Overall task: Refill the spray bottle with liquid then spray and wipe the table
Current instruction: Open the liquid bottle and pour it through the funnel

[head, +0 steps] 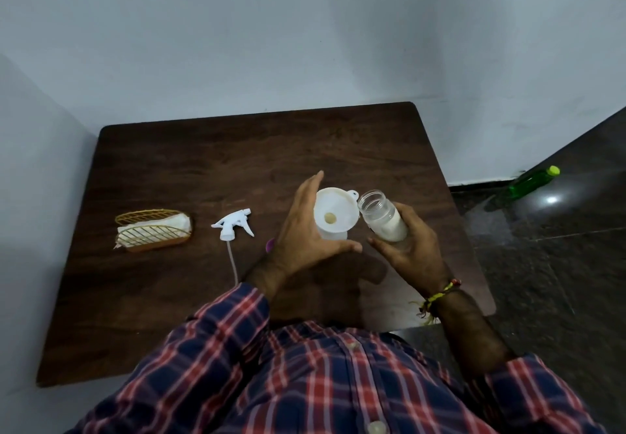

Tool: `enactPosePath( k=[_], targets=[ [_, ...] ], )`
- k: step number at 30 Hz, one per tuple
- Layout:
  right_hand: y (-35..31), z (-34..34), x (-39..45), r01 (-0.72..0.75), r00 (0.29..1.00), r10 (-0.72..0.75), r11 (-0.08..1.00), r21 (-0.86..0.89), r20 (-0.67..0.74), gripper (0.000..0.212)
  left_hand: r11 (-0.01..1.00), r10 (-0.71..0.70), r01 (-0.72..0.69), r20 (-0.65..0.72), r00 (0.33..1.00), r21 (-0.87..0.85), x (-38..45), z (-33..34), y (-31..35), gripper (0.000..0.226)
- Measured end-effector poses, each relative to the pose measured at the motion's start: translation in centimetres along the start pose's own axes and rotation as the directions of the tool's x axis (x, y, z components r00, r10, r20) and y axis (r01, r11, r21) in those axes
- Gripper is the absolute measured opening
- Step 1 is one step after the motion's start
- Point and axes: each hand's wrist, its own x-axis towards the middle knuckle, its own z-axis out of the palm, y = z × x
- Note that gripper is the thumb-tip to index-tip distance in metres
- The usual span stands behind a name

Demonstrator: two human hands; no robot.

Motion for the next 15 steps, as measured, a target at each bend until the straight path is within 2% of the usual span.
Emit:
enactPosePath(
  k=[8, 15],
  targets=[
    [0.6, 0.3, 0.2, 0.008, 1.0, -0.004, 0.986, -0.165, 0.026, 0.058, 1.0, -0.015, 0.015, -0.032, 0.999, 0.013, 1.0, 1.8, -0.4, 0.104],
    [0.2, -0.1, 0.6, 0.06, 0.998, -0.052, 0.948, -0.314, 0.033, 0.06, 1.0, -0.022, 0.022, -0.028, 0.999, 0.005, 1.1, 2.0, -1.2, 0.102]
  ],
)
